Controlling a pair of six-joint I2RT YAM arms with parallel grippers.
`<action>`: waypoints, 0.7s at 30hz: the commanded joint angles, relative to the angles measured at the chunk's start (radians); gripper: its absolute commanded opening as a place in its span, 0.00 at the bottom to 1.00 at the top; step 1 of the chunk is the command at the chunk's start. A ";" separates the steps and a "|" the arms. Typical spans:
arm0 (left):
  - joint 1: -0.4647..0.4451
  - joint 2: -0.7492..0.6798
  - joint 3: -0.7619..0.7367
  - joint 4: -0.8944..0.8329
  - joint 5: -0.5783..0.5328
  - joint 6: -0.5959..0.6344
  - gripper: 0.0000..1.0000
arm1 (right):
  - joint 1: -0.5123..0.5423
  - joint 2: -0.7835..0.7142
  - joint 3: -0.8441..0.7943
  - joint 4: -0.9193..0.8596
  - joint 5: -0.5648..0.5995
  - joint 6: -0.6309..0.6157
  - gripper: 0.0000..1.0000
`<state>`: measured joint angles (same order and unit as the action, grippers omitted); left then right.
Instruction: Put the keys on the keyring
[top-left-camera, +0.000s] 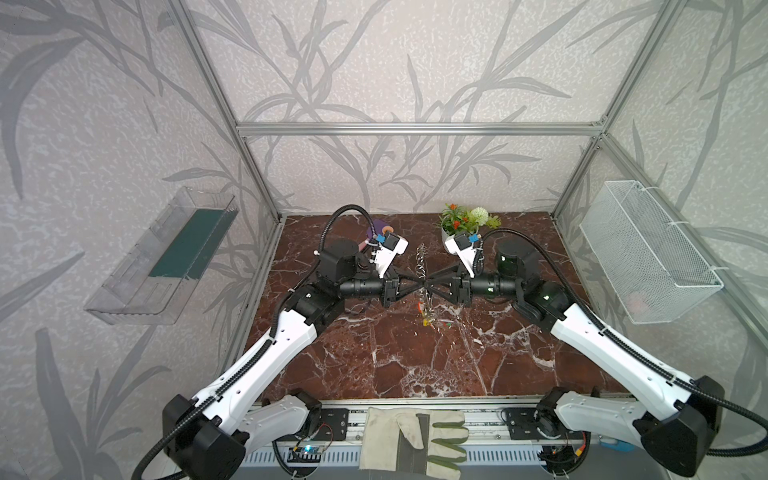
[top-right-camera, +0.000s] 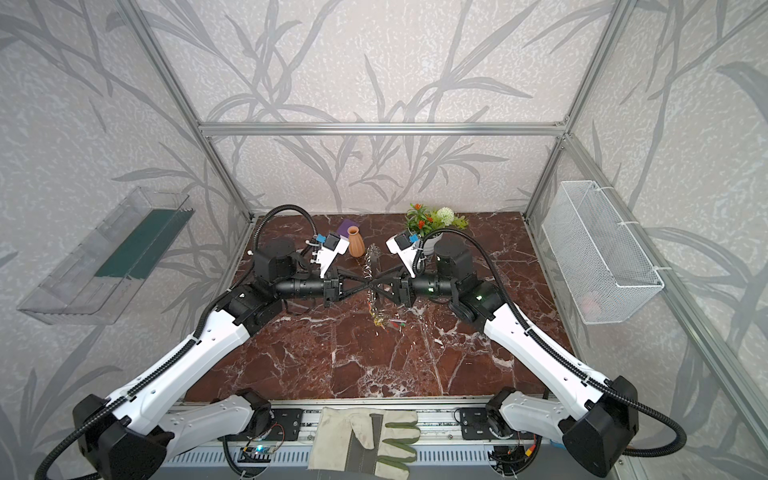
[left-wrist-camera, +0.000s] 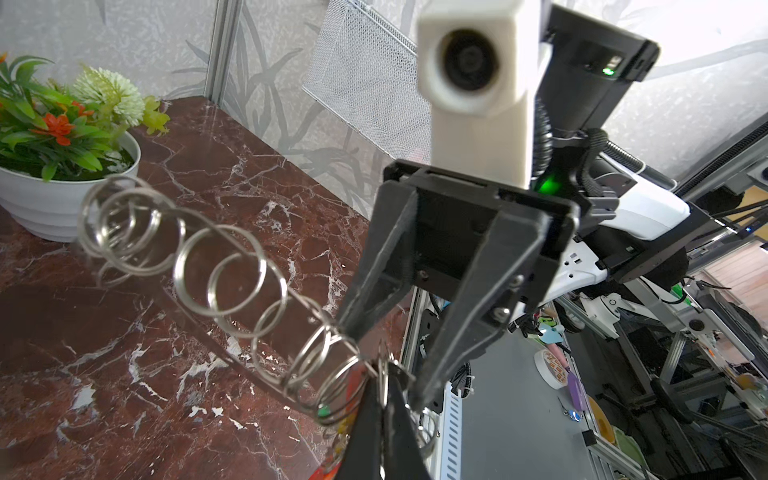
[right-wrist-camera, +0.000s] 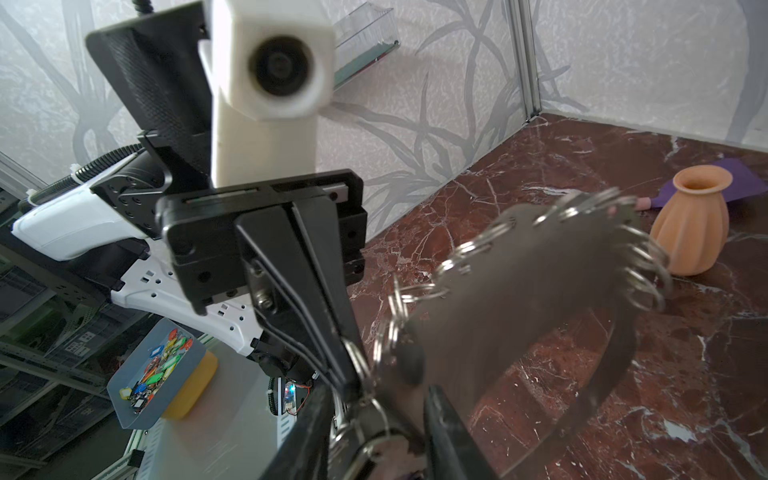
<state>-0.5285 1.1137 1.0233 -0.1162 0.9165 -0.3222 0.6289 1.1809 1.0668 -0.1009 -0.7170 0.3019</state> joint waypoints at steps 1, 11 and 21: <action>-0.005 -0.033 -0.009 0.072 0.043 0.023 0.00 | 0.005 0.008 0.035 0.029 -0.026 -0.005 0.36; -0.008 -0.022 -0.005 0.066 0.050 0.034 0.00 | 0.015 0.012 0.010 0.092 -0.082 0.031 0.16; -0.008 -0.012 0.012 0.040 0.054 0.046 0.00 | 0.015 0.020 -0.017 0.121 -0.088 0.045 0.00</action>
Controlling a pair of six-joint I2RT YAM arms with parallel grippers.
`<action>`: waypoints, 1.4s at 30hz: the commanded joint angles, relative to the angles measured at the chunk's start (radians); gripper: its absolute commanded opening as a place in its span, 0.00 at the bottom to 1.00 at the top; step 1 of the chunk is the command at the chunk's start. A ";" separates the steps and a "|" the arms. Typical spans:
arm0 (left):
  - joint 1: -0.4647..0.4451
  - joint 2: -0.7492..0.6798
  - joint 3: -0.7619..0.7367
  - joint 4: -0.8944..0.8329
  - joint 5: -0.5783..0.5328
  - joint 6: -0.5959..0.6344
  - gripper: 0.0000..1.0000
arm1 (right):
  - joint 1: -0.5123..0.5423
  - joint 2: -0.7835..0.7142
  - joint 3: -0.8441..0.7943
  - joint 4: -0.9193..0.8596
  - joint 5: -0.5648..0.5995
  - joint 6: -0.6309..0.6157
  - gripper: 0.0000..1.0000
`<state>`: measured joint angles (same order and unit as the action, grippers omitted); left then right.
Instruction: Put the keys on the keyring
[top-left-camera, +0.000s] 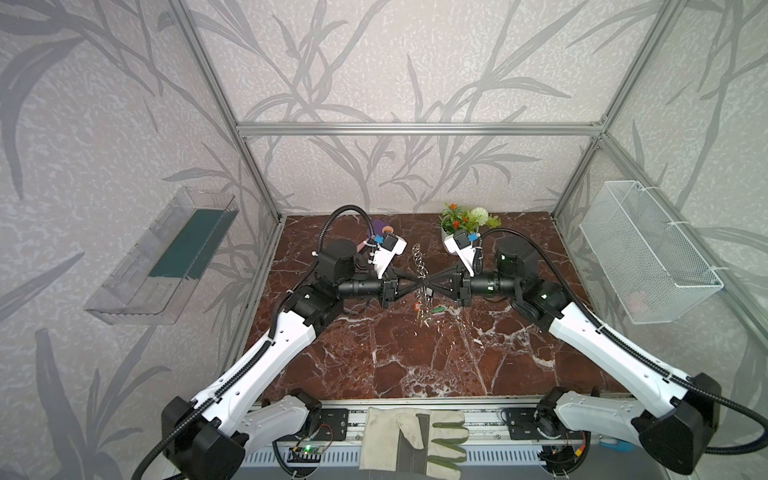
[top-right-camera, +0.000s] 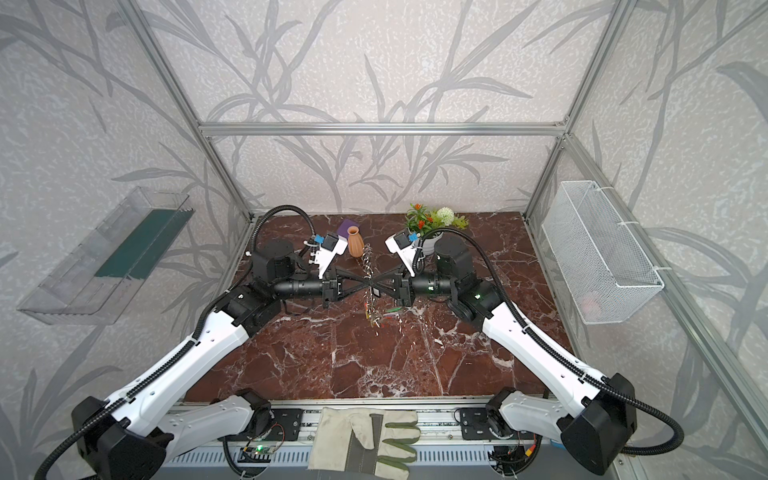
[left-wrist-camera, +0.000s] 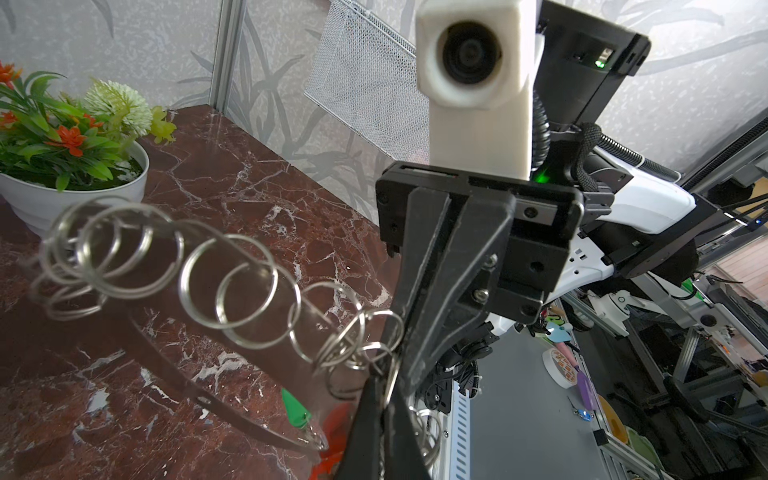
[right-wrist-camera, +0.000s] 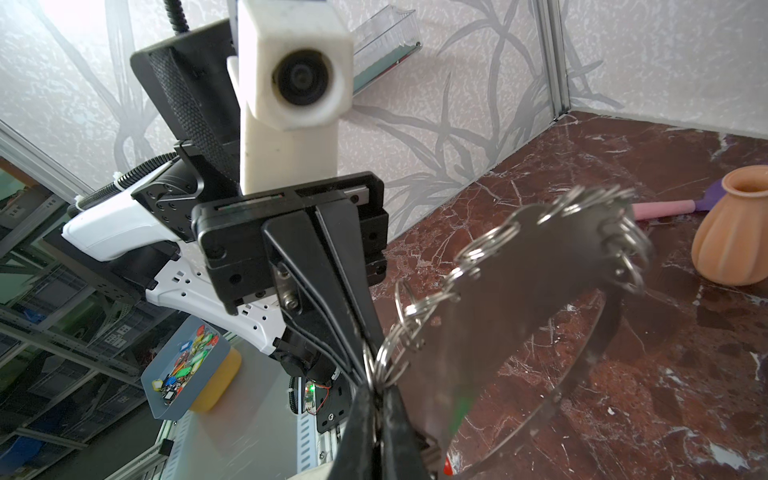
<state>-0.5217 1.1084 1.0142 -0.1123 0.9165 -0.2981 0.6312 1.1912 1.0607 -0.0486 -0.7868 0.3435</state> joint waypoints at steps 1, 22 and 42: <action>-0.016 -0.003 0.025 0.026 0.055 0.023 0.00 | 0.012 0.010 -0.011 0.072 -0.020 0.006 0.00; -0.018 0.064 0.197 -0.430 0.061 0.261 0.20 | 0.010 0.018 0.002 -0.020 0.058 -0.037 0.00; -0.017 0.056 0.162 -0.426 0.122 0.317 0.04 | 0.008 0.042 0.005 -0.008 0.049 -0.032 0.00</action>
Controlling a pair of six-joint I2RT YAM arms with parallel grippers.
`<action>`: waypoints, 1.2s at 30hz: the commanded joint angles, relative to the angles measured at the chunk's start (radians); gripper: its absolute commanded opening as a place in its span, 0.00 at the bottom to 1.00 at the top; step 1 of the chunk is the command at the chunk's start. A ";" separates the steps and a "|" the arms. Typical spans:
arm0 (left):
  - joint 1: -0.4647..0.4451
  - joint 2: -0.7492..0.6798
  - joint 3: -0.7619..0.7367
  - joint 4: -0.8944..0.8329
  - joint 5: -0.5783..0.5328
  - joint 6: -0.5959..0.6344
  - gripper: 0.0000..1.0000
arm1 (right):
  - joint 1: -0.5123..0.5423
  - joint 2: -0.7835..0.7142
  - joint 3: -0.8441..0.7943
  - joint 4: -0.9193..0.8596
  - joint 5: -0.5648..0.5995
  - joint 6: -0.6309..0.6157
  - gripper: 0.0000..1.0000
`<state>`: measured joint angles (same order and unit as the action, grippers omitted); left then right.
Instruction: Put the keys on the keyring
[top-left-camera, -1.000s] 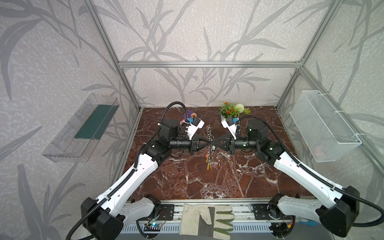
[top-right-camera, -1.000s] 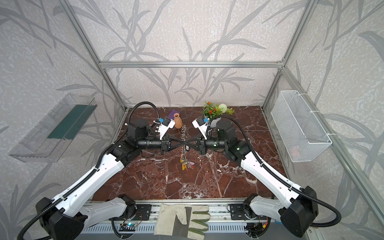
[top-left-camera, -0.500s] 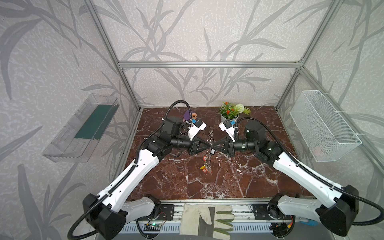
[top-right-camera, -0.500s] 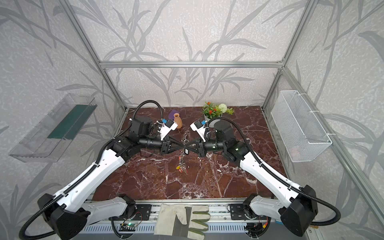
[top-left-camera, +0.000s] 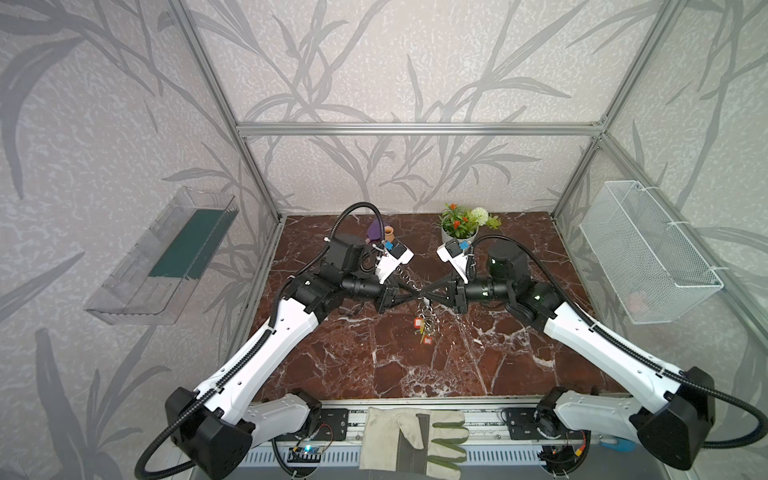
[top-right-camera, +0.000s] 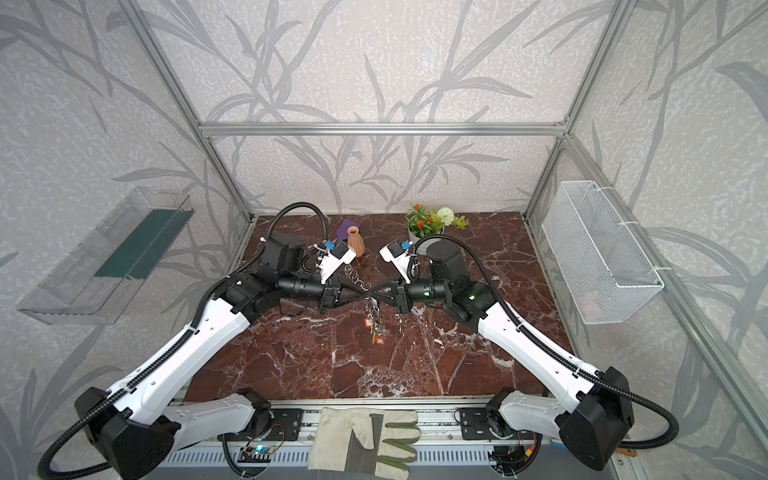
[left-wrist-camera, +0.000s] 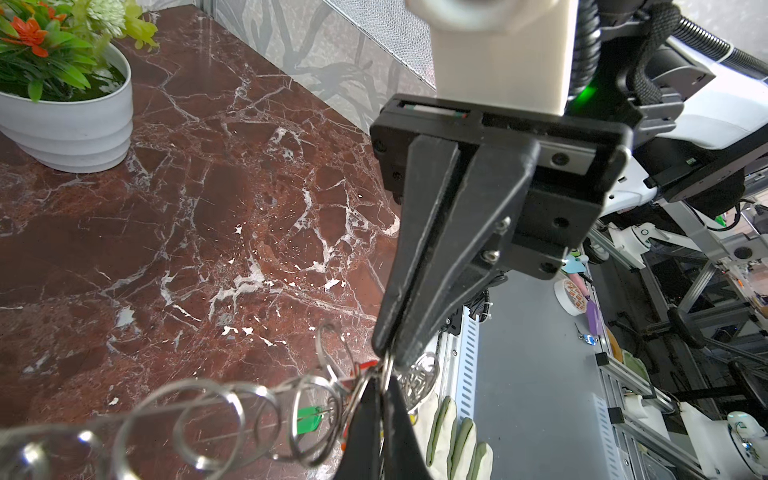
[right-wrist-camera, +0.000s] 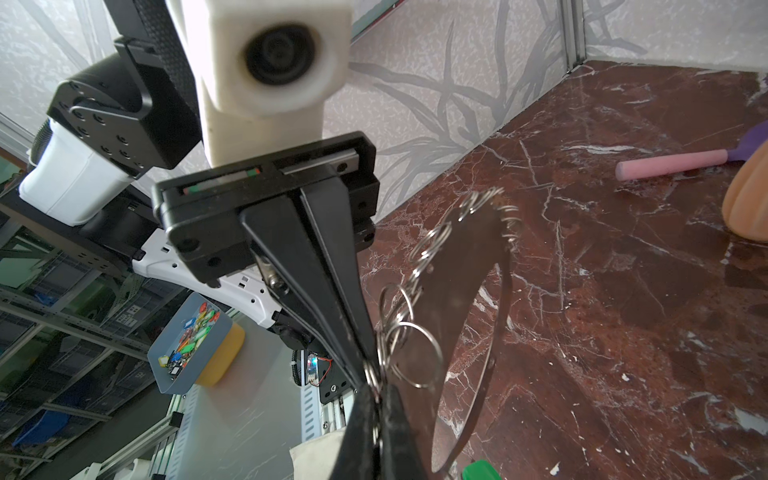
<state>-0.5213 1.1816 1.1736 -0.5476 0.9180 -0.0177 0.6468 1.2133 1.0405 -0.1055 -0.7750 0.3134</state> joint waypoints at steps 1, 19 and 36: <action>-0.018 -0.016 0.004 0.009 0.127 0.038 0.05 | -0.007 0.020 0.025 0.050 0.036 0.000 0.00; -0.023 -0.006 -0.025 0.097 0.130 -0.010 0.00 | -0.023 0.021 0.026 0.050 0.043 0.016 0.00; -0.023 -0.288 -0.331 0.628 -0.112 -0.289 0.00 | -0.075 0.029 -0.026 0.198 -0.082 0.139 0.29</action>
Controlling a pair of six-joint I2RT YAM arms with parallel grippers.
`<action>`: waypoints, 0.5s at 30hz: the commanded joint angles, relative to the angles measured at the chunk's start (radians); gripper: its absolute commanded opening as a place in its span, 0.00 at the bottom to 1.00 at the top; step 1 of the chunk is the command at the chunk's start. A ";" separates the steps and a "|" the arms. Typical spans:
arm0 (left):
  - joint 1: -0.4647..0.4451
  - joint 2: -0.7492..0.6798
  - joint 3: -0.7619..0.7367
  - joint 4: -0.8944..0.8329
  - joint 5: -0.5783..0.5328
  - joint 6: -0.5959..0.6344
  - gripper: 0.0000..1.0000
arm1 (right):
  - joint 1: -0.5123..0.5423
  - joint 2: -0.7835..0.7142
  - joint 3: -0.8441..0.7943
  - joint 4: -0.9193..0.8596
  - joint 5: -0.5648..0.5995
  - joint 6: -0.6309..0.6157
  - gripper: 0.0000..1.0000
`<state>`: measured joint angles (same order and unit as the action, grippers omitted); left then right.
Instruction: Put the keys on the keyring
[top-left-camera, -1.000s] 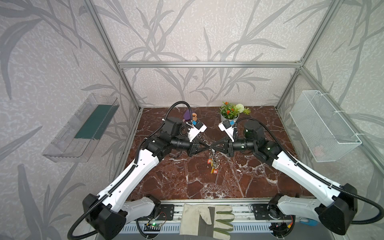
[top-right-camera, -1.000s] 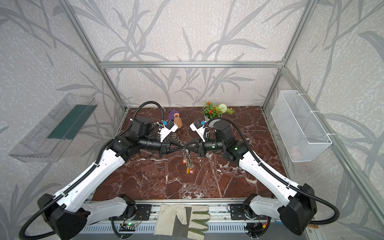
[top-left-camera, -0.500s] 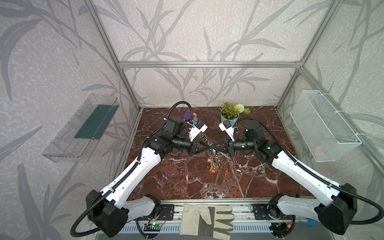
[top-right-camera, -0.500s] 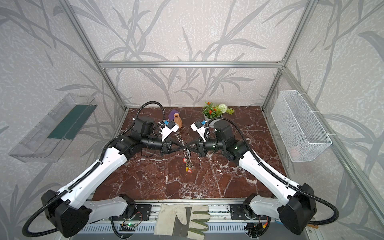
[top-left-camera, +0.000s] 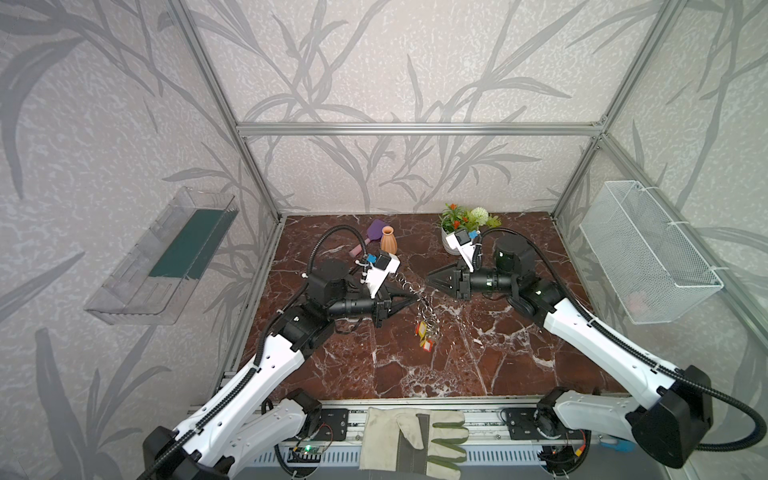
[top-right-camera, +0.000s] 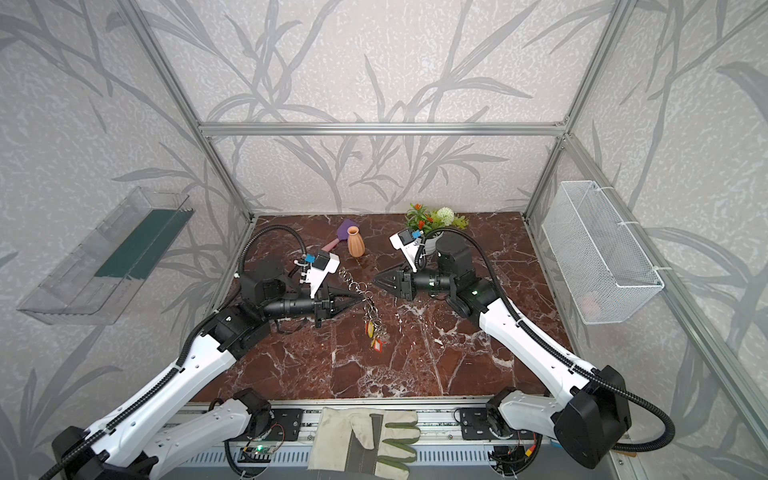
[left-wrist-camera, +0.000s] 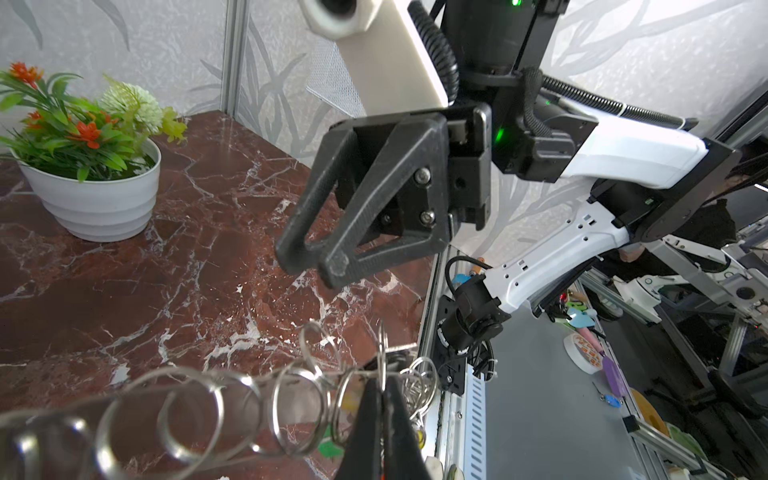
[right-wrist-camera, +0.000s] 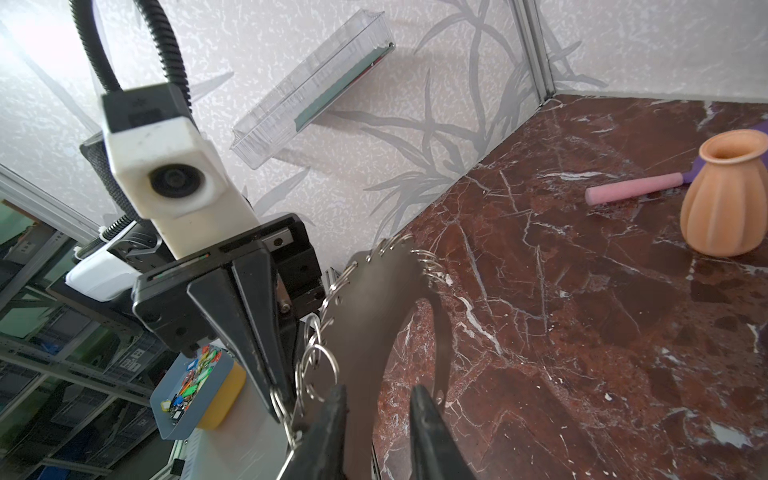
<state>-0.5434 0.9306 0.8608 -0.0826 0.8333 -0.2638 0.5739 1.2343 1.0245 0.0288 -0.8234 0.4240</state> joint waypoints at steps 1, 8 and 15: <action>-0.003 -0.051 -0.039 0.196 -0.050 -0.045 0.00 | -0.002 0.010 -0.013 0.072 -0.037 0.033 0.29; -0.037 -0.081 -0.165 0.420 -0.205 -0.057 0.00 | -0.006 -0.001 -0.036 0.102 -0.052 0.059 0.31; -0.093 -0.031 -0.282 0.695 -0.295 0.013 0.00 | -0.065 -0.004 -0.064 0.225 -0.058 0.147 0.41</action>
<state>-0.6182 0.8871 0.5907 0.3775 0.5968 -0.2928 0.5270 1.2400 0.9684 0.1581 -0.8635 0.5236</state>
